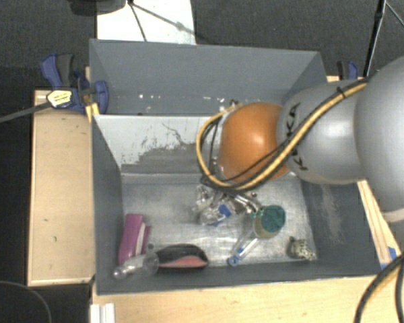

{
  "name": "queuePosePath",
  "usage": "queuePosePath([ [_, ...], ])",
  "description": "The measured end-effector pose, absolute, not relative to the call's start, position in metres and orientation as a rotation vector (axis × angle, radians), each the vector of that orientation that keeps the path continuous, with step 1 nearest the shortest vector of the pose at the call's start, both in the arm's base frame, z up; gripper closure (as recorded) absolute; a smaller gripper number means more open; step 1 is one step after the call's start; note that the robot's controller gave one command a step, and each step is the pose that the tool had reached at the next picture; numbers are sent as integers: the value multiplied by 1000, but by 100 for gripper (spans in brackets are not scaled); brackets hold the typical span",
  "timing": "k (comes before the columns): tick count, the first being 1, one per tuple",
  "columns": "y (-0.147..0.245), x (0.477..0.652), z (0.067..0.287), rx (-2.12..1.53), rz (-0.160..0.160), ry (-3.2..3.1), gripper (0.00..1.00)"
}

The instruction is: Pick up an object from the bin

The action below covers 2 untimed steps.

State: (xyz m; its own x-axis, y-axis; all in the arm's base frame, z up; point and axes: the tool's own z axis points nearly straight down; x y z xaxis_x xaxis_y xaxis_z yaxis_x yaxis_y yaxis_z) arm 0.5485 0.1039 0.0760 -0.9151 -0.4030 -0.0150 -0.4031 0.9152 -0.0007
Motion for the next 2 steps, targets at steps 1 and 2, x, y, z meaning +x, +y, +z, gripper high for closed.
queuePosePath([
  [1, 103, 546, 74, -640, 3, 3067, 0],
  [2, 104, 549, 76, -634, 4, 3062, 100],
])
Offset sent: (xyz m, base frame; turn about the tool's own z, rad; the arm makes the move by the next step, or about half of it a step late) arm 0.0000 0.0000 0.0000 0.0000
